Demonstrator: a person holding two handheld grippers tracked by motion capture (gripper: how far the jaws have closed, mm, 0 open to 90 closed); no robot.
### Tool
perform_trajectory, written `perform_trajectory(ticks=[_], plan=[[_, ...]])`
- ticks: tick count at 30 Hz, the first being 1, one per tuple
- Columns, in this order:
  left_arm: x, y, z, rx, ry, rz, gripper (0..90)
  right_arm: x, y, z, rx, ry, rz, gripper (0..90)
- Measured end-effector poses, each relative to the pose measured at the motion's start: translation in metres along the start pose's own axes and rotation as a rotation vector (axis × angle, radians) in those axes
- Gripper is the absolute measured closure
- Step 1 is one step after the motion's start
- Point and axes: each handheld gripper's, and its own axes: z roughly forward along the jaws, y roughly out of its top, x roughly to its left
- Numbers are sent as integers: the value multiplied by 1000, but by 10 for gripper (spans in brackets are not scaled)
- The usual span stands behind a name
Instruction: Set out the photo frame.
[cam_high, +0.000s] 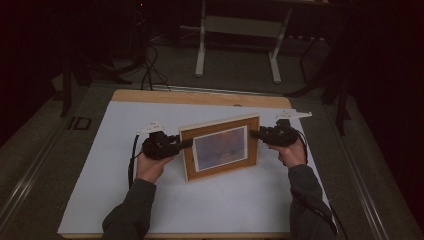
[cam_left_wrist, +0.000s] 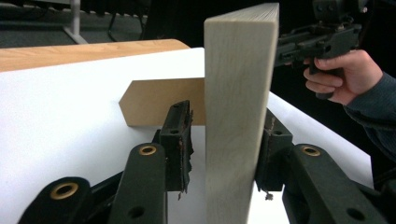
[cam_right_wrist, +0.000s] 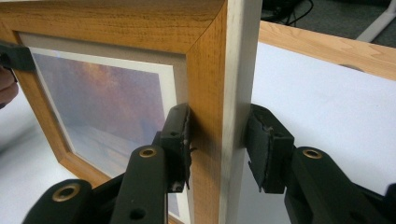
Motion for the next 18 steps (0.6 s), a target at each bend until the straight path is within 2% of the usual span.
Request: perform_trajectory(ticks=[5,11,15,18], plan=[[0,0,-1,-4,0,5,659,6,-3,-3,-1,-26,4,622],[4,0,-5,2,-30,-12,613,14,-8,-9,-5,-58,13,621],[3,-1,-9,1,-34,8,651,16,-10,-10,-5,-66,16,621],[4,-1,-12,-14,-32,5,675,17,-11,-11,-7,-72,18,622]])
